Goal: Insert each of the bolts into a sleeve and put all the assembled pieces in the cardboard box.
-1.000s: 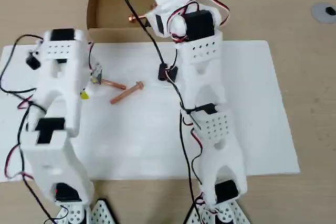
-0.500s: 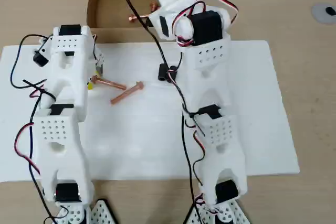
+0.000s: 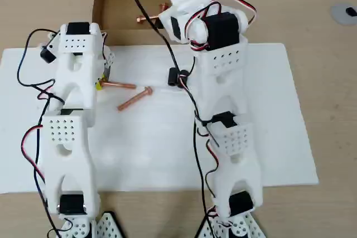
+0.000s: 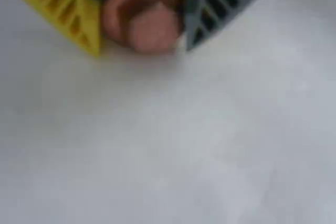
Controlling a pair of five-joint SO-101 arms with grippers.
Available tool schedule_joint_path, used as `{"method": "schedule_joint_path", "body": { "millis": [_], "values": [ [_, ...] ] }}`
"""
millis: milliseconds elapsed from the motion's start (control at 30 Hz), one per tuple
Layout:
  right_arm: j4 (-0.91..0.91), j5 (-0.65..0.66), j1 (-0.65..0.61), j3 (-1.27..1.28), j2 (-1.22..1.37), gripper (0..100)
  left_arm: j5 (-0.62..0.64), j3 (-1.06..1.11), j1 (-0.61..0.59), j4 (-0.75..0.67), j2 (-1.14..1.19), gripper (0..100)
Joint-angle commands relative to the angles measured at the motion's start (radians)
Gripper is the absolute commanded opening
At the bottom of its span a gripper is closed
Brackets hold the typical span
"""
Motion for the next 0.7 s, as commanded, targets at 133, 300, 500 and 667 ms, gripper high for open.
{"method": "schedule_joint_path", "body": {
  "millis": [133, 300, 500, 667],
  "values": [
    [0.018, -0.002, 0.024, -0.045, -0.079, 16.8, -0.114, -0.207, -0.006, 0.089, -0.013, 0],
    [0.02, -0.002, 0.025, -0.045, -0.079, 16.8, -0.298, -0.285, -0.031, 0.089, -0.147, 0],
    [0.02, -0.041, 0.024, -0.044, -0.074, 16.8, -0.692, -0.249, -0.057, 0.089, -0.369, 0],
    [0.02, -0.163, 0.018, -0.002, -0.073, 16.8, -0.859, -0.089, -0.083, 0.089, -0.59, 0]
  ]
}}
